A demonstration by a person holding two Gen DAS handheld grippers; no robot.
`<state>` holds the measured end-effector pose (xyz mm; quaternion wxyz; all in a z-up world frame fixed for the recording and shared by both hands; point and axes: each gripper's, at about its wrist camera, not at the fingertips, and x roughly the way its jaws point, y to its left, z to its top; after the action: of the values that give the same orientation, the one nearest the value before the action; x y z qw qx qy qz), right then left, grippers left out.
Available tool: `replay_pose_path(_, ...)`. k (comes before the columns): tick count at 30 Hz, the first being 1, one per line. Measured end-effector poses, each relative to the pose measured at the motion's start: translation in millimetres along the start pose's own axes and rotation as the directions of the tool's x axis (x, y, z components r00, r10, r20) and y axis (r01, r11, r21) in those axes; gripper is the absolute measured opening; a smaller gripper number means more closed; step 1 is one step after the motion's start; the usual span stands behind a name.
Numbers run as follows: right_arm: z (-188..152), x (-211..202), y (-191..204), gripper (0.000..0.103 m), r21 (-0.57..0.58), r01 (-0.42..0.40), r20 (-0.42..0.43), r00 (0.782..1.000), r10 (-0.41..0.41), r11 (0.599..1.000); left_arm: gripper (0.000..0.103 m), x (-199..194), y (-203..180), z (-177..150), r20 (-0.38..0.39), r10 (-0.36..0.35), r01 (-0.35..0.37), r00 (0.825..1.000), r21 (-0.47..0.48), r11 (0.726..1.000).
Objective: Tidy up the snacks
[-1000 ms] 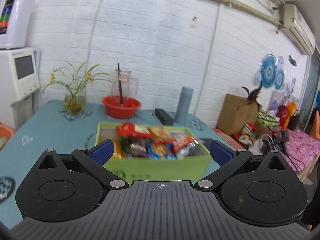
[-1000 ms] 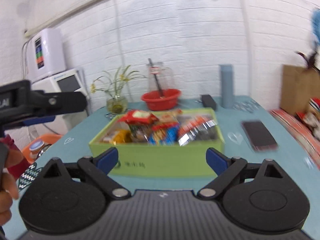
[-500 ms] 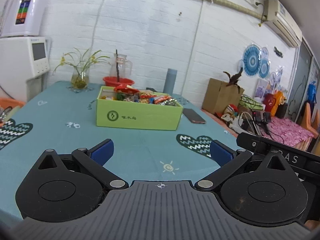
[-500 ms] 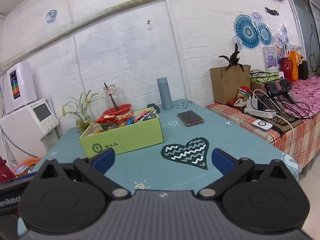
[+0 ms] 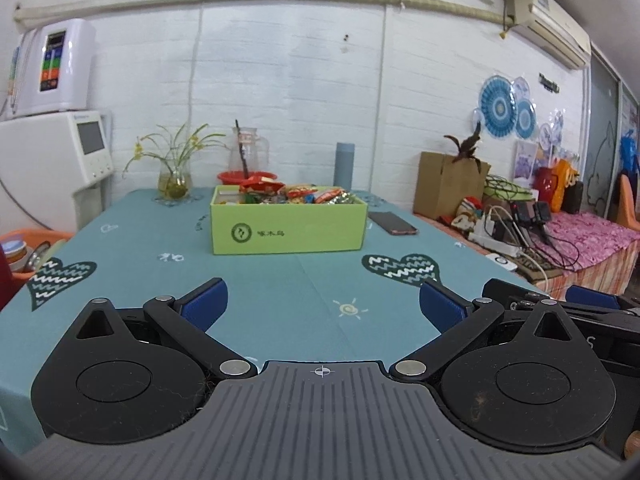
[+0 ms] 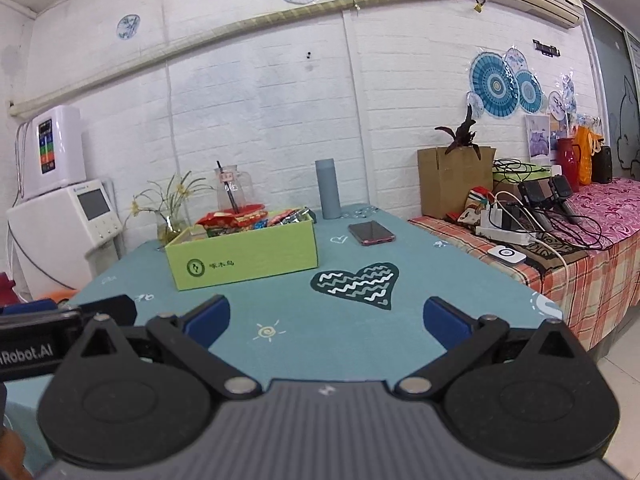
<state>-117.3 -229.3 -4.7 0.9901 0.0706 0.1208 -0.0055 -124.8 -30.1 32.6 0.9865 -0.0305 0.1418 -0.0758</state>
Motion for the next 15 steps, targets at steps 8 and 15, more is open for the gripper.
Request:
replay_pose_path(8, -4.8, 6.3, -2.3, 0.103, 0.003, -0.014, -0.031, 0.999, 0.014, 1.0, 0.091, -1.7, -5.8, -2.5, 0.012, 0.02, -0.02, 1.0, 0.025, 0.999)
replay_pose_path(15, -7.5, 8.9, -2.2, 0.103, 0.008, -0.013, -0.043, 0.999, 0.014, 1.0, 0.087, 3.5, -2.2, -4.9, -0.006, 0.018, -0.018, 1.0, 0.013, 1.0)
